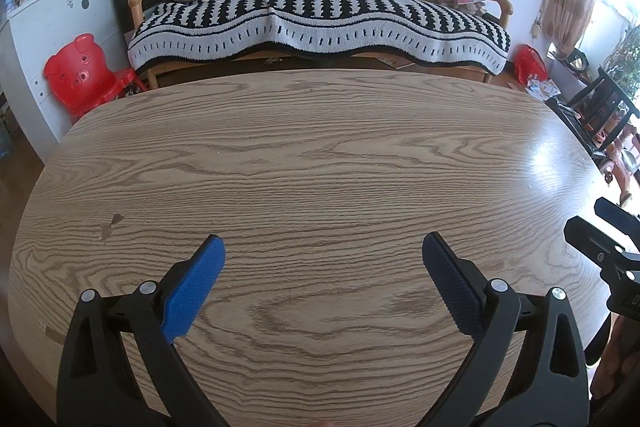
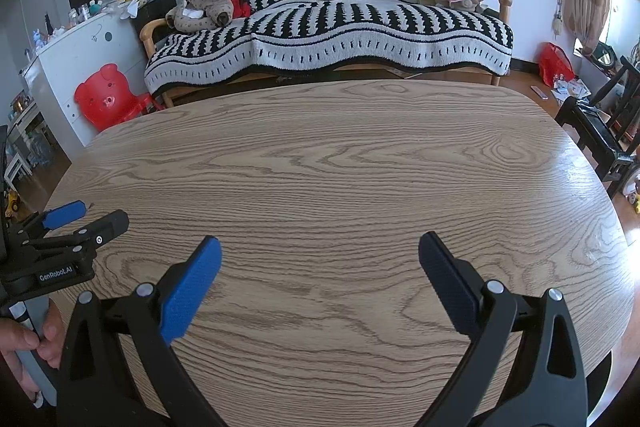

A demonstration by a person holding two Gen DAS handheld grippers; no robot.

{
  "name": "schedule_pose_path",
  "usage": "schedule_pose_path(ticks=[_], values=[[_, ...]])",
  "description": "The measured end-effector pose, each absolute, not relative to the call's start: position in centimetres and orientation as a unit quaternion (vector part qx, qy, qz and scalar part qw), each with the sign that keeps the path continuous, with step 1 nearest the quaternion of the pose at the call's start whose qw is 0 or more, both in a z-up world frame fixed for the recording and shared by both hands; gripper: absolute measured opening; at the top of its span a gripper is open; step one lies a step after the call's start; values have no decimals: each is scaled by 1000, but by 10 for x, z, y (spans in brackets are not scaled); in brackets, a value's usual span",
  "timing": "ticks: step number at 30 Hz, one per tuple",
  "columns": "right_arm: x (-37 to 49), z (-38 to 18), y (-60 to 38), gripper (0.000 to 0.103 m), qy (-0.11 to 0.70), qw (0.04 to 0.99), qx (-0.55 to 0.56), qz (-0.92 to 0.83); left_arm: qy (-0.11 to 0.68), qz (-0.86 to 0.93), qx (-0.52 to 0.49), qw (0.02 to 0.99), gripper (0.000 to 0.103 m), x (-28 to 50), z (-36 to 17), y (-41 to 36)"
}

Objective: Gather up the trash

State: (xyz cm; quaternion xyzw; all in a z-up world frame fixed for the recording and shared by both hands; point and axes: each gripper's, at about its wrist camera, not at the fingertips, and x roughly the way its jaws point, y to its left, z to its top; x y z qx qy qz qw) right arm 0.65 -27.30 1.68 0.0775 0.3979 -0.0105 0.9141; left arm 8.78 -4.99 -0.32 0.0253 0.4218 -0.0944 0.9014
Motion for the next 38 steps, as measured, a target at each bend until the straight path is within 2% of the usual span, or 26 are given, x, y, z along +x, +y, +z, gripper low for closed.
schedule_pose_path(ticks=[38], values=[[1, 14, -276, 95, 402, 913, 72, -4, 418, -95, 30, 903, 96, 88, -2, -51]])
